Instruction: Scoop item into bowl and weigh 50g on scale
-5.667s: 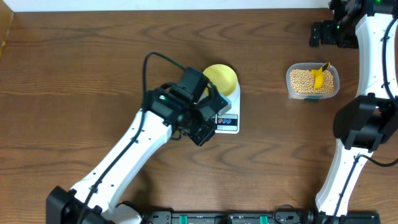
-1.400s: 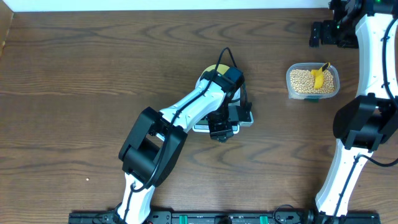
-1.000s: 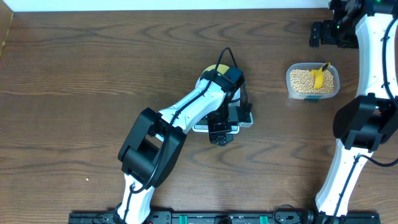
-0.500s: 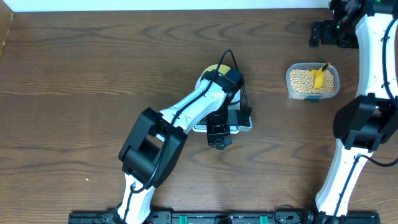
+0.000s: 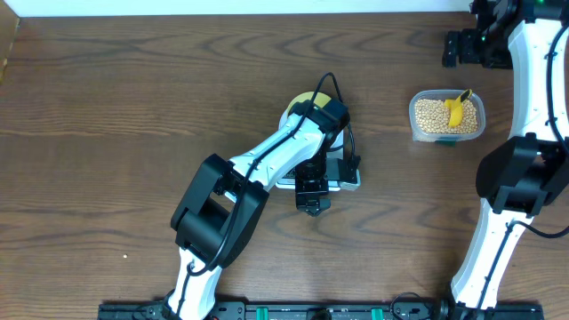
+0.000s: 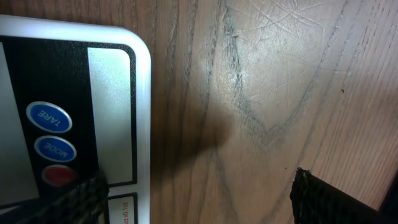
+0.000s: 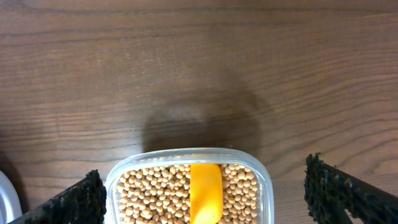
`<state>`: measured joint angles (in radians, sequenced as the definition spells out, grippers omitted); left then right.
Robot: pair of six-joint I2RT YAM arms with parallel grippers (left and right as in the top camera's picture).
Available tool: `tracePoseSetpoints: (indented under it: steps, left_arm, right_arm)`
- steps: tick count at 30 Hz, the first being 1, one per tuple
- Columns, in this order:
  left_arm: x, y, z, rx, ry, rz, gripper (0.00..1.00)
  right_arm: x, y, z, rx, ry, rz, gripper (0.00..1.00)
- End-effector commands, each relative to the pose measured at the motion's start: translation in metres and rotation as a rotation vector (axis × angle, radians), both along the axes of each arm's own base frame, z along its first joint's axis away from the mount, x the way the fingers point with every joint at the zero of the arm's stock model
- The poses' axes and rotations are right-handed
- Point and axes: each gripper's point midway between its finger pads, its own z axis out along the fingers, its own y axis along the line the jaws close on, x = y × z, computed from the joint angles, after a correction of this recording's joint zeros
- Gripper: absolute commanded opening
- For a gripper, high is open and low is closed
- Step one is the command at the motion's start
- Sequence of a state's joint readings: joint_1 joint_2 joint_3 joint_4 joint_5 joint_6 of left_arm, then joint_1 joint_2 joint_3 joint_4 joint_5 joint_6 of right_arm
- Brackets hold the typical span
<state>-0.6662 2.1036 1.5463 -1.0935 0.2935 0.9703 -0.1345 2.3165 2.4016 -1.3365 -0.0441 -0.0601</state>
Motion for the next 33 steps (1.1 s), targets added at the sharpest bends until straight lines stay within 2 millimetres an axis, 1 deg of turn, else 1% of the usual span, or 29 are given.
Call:
tracePoseSetpoints:
  steps: [1,8,12,19,24,27,30,33]
  left_arm:
    - [-0.009,0.014,-0.028,0.075,0.06,-0.016,0.97]
    - [-0.009,0.016,-0.035,0.096,0.057,-0.022,0.97]
    - [-0.008,0.016,-0.035,0.096,0.056,-0.022,0.97]
    - [-0.002,0.019,-0.042,0.121,0.029,-0.017,0.97]
    - [-0.002,0.02,-0.044,0.128,0.031,-0.014,0.97]
    - [0.001,0.02,-0.045,0.13,0.022,-0.01,0.97]
    - [0.008,0.021,-0.048,0.144,-0.01,0.005,0.97]
    - [0.008,0.021,-0.049,0.146,-0.012,0.005,0.97]
  right_arm:
    - [0.002,-0.003,0.005,-0.01,-0.016,-0.004,0.99]
    - [0.002,-0.003,0.005,-0.011,-0.016,-0.004,0.99]
    - [0.002,-0.003,0.005,-0.01,-0.016,-0.004,0.99]
    - [0.002,-0.003,0.005,-0.011,-0.016,-0.004,0.99]
    - [0.002,-0.003,0.005,-0.011,-0.016,-0.004,0.99]
    - [0.002,-0.003,0.005,-0.011,-0.016,-0.004,0.99]
    - [0.002,-0.003,0.005,-0.01,-0.016,-0.004,0.99]
    - [0.002,-0.003,0.005,-0.01,-0.016,-0.004,0.99]
